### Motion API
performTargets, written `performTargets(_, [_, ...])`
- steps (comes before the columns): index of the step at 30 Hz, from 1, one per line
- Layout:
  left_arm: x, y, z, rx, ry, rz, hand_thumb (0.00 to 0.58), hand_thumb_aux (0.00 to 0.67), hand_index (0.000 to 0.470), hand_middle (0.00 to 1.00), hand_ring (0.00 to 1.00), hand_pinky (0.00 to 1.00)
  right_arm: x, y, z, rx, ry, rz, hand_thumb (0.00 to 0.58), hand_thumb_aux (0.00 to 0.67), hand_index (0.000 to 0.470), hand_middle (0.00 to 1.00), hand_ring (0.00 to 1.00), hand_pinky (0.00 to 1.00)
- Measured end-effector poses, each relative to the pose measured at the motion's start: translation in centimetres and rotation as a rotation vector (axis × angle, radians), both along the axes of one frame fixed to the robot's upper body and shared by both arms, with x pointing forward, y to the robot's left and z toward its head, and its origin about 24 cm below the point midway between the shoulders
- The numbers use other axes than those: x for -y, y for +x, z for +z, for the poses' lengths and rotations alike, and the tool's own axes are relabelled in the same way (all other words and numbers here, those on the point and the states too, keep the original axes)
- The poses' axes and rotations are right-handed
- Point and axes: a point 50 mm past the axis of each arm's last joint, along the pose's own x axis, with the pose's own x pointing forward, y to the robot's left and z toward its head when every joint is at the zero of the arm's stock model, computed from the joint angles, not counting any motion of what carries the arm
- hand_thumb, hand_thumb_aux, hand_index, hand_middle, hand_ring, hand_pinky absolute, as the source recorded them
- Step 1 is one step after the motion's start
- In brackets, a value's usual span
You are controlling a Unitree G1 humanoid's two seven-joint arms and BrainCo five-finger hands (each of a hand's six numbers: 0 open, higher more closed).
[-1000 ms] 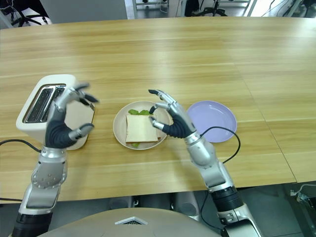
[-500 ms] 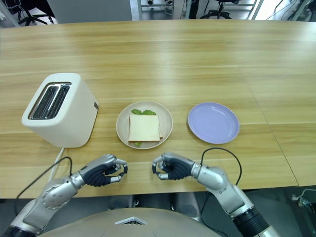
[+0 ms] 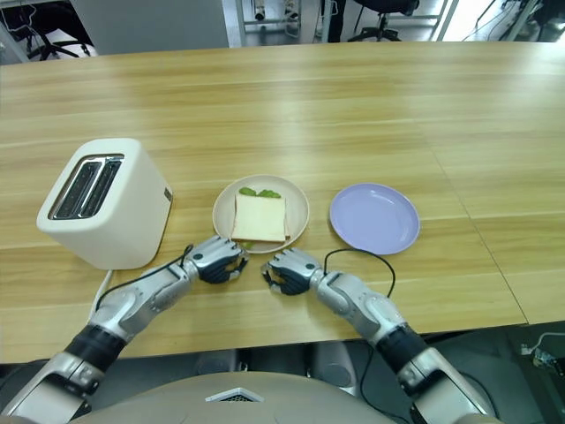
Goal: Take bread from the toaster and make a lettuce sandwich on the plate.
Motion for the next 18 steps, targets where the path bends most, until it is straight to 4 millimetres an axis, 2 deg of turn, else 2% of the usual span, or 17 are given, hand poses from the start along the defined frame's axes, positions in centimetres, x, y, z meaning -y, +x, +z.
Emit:
performTargets(5, [0.0,3.6,0.3,0.076,0.08,0.057,0.58,0.67,0.46,1.0,1.0,1.0,-1.0,4.3,0.2,0.127,-0.047,-0.061,0.58,0.67,0.46,1.0,1.0,1.0])
performTargets(11, [-1.3,6.8,0.8,0.153,0.125,0.158,0.58,0.67,0.46,1.0,1.0,1.0,-0.5,8.6,2.0,0.267,-0.079,-0.159,0.58,0.67,0.46,1.0,1.0,1.0])
performTargets(15, [-1.7,6.9,1.1,0.189,0.105,0.171,0.58,0.67,0.46,1.0,1.0,1.0,-0.1,9.5,2.8,0.304,-0.059,-0.174,0.58,0.67,0.46,1.0,1.0,1.0])
performTargets(17, [-2.4,5.8,1.1,0.188,0.071,0.178,0.58,0.67,0.46,1.0,1.0,1.0,0.2,9.0,2.9,0.271,0.029,-0.162,0.58,0.67,0.46,1.0,1.0,1.0])
performTargets(18, [-2.7,5.1,1.1,0.18,0.032,0.193,0.566,0.565,0.388,1.0,1.0,1.0,0.4,8.6,2.8,0.238,0.092,-0.162,0.58,0.67,0.46,1.0,1.0,1.0])
